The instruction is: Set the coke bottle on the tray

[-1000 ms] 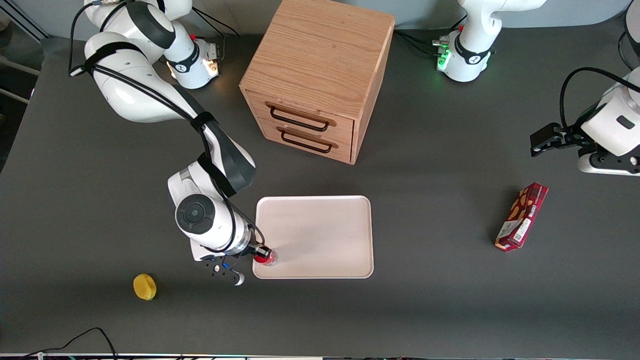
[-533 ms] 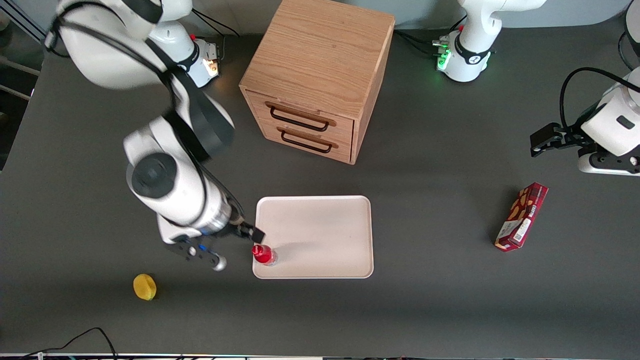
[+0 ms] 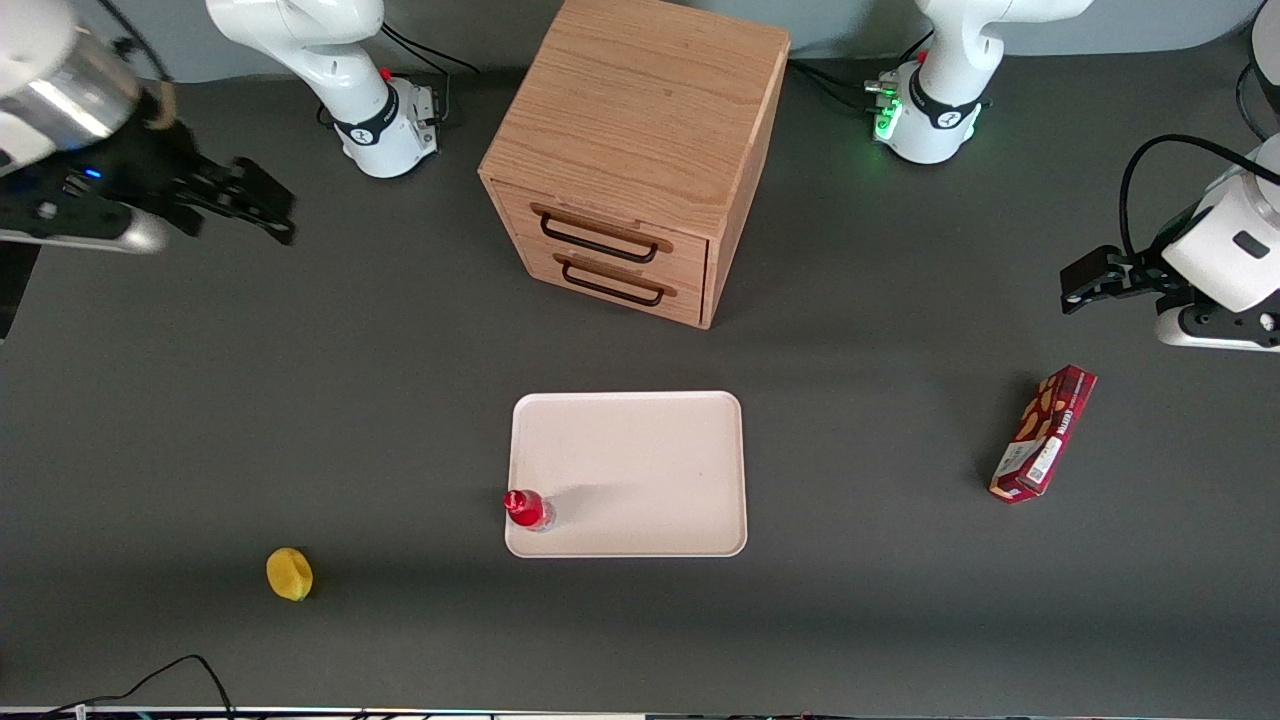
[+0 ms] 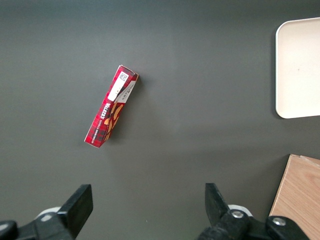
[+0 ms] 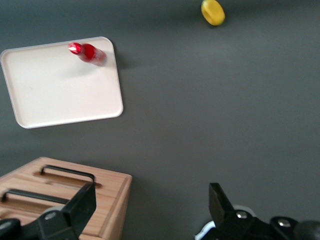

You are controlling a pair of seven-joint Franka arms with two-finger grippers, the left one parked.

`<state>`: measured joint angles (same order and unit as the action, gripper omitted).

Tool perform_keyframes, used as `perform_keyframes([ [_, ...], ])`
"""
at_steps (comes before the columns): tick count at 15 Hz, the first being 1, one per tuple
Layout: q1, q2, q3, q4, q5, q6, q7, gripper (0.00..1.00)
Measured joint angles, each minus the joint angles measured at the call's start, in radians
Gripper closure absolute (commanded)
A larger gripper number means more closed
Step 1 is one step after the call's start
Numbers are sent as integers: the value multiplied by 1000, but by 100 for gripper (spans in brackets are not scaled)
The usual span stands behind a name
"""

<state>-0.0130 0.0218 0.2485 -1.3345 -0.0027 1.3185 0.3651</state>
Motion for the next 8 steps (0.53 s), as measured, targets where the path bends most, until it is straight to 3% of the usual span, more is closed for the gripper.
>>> perform_keyframes([
  [3, -10, -193, -107, -316, 28, 126, -124, 0],
  [6, -7, -326, -117, -561, 41, 237, -135, 0],
  [8, -4, -366, -115, -620, 41, 254, -138, 0],
])
